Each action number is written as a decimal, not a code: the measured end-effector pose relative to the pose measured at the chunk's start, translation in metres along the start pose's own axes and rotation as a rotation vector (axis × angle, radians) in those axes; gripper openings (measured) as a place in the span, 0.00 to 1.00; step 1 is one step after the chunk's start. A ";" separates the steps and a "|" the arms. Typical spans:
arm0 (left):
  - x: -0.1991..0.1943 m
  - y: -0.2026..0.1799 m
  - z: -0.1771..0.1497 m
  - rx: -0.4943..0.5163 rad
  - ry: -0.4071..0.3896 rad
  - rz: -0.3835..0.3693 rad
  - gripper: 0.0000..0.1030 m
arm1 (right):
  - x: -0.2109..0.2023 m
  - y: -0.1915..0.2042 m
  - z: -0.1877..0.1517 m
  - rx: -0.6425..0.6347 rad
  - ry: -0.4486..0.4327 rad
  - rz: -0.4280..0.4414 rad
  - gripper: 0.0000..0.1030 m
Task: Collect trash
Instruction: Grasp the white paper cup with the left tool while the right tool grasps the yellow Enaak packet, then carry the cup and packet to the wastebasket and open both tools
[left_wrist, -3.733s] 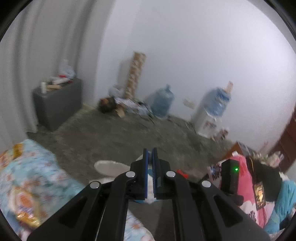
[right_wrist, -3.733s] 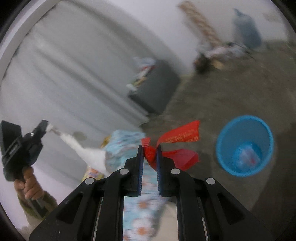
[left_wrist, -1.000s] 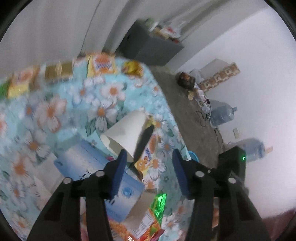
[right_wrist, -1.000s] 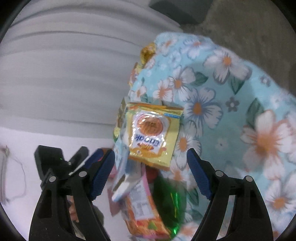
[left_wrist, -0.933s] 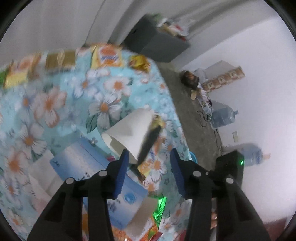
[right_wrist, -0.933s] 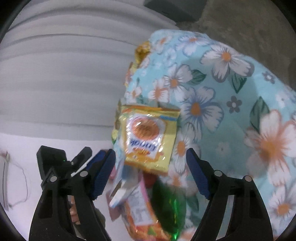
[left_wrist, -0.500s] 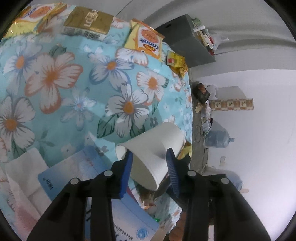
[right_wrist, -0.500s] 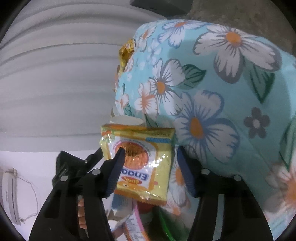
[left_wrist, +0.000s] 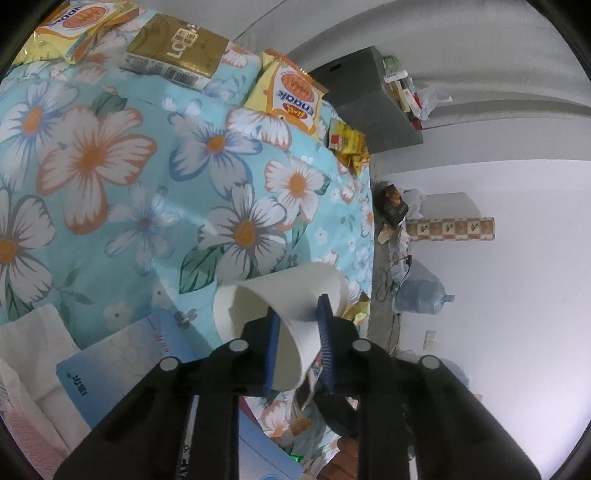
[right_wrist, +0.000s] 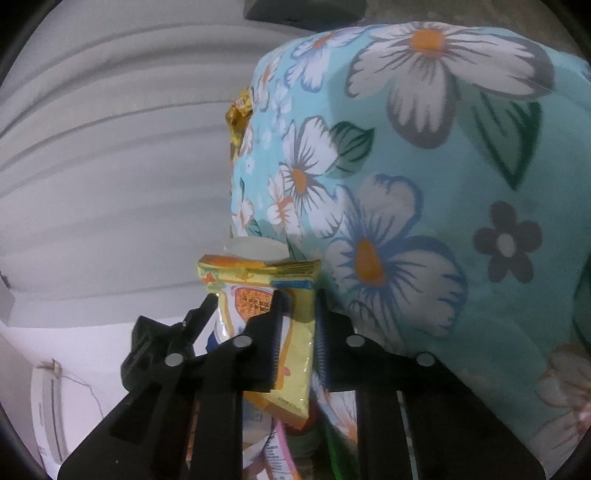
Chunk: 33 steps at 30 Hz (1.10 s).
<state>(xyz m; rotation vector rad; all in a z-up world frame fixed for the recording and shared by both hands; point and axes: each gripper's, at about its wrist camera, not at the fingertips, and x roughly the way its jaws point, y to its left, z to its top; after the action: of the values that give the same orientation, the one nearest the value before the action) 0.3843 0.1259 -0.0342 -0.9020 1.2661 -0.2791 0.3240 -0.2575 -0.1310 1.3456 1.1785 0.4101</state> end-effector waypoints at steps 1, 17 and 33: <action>-0.002 0.000 0.000 -0.002 -0.006 -0.006 0.14 | -0.002 -0.002 0.000 0.006 -0.001 0.010 0.10; -0.040 -0.014 -0.008 0.035 -0.124 -0.073 0.02 | -0.045 -0.015 0.002 0.069 -0.037 0.123 0.01; -0.095 -0.063 -0.056 0.234 -0.212 -0.149 0.02 | -0.097 0.010 -0.022 0.010 -0.083 0.250 0.01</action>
<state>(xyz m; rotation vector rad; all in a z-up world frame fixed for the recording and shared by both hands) 0.3210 0.1227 0.0760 -0.8024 0.9505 -0.4293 0.2694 -0.3215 -0.0775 1.5104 0.9480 0.5215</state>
